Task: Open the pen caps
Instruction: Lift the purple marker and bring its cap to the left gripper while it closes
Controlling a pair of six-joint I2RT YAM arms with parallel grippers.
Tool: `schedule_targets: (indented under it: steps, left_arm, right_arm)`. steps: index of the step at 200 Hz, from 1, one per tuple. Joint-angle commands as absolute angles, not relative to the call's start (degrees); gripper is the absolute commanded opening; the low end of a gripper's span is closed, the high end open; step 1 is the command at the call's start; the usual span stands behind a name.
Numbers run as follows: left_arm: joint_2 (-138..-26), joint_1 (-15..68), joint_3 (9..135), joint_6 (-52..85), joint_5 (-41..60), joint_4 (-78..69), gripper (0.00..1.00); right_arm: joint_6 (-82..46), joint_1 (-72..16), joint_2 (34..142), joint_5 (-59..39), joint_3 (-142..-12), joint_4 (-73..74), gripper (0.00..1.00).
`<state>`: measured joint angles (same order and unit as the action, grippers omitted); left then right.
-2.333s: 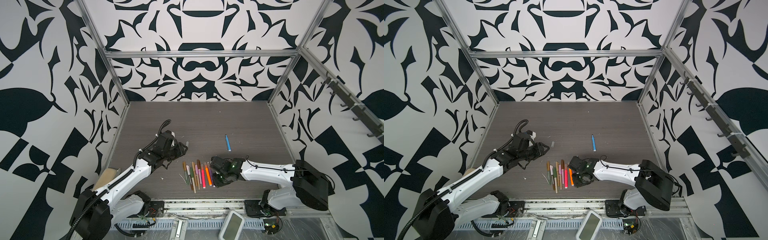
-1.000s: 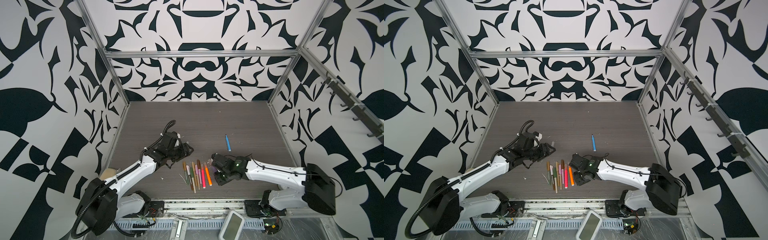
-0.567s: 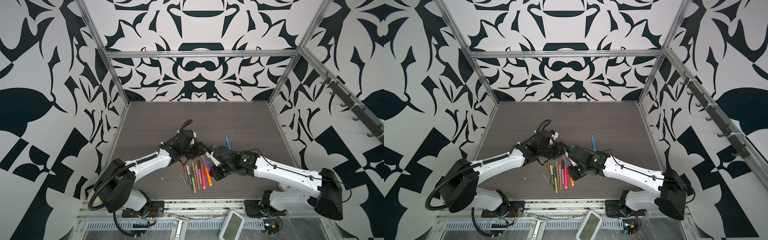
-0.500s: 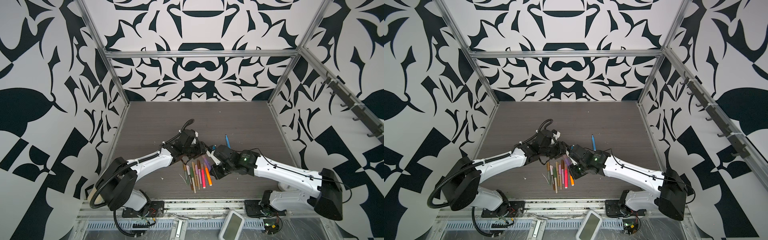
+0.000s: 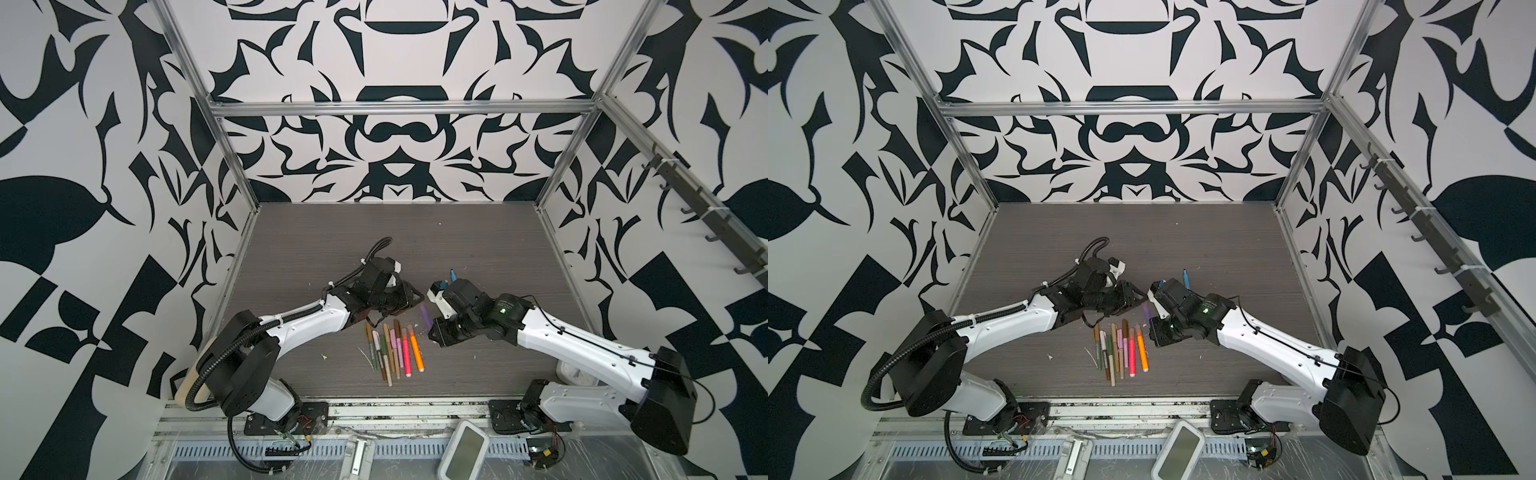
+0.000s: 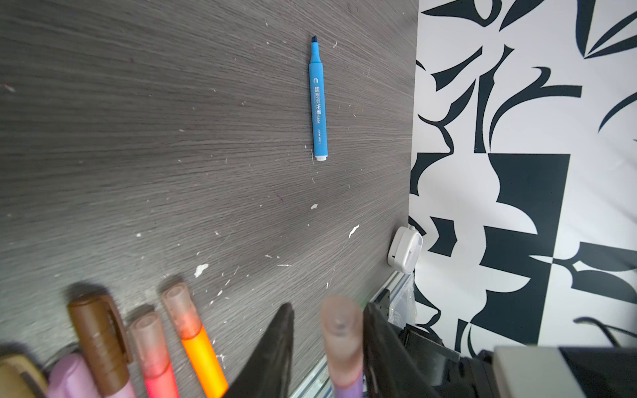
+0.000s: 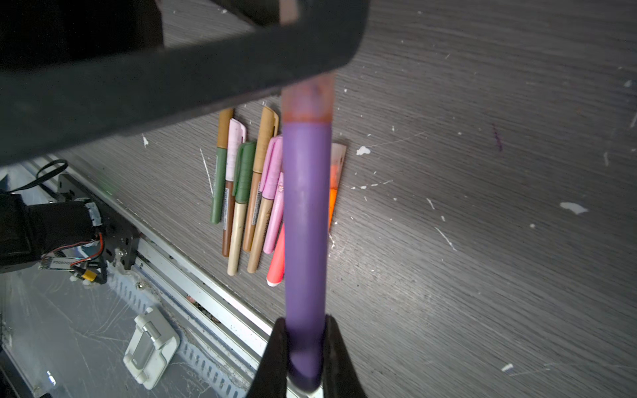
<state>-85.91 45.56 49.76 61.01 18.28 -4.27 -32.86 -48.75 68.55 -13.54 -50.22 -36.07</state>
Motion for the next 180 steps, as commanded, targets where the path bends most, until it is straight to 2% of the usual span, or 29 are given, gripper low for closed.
schedule_targets:
  steps: [1, 27, 44, 67, 78, 93, 105, 180]
  left_arm:
    - [-87.2, 45.6, 51.0, 61.4, 19.1, -4.6, 0.39]
    - [-87.5, 45.6, 51.0, 61.6, 19.4, -5.1, 0.38]
    - [-87.1, 45.6, 51.0, 61.5, 19.6, -5.2, 0.24]
    - [-86.6, 45.6, 50.7, 61.4, 19.8, -5.2, 0.0]
    - [-86.4, 45.6, 50.6, 61.4, 19.9, -5.2, 0.0]
    - [-85.8, 45.7, 50.2, 61.4, 19.9, -5.2, 0.0]
    - [-85.3, 45.7, 49.9, 61.4, 20.0, -5.2, 0.0]
    - [-83.3, 45.7, 49.2, 61.6, 20.6, -5.1, 0.0]
  right_arm:
    - [-32.8, -48.6, 67.6, -16.8, -49.5, -32.7, 0.0]
    - [-32.9, -48.6, 67.8, -17.5, -49.1, -32.3, 0.0]
    - [-33.2, -48.6, 67.9, -17.2, -48.8, -32.3, 0.0]
    - [-33.6, -48.6, 67.6, -16.5, -48.6, -32.2, 0.0]
    - [-33.6, -48.6, 67.6, -16.7, -48.8, -32.0, 0.0]
    - [-33.5, -48.6, 67.4, -16.7, -48.9, -31.6, 0.23]
    - [-33.5, -48.6, 67.5, -16.3, -49.3, -31.5, 0.32]
    - [-32.3, -45.6, 72.7, -18.3, -52.6, -28.9, 0.33]
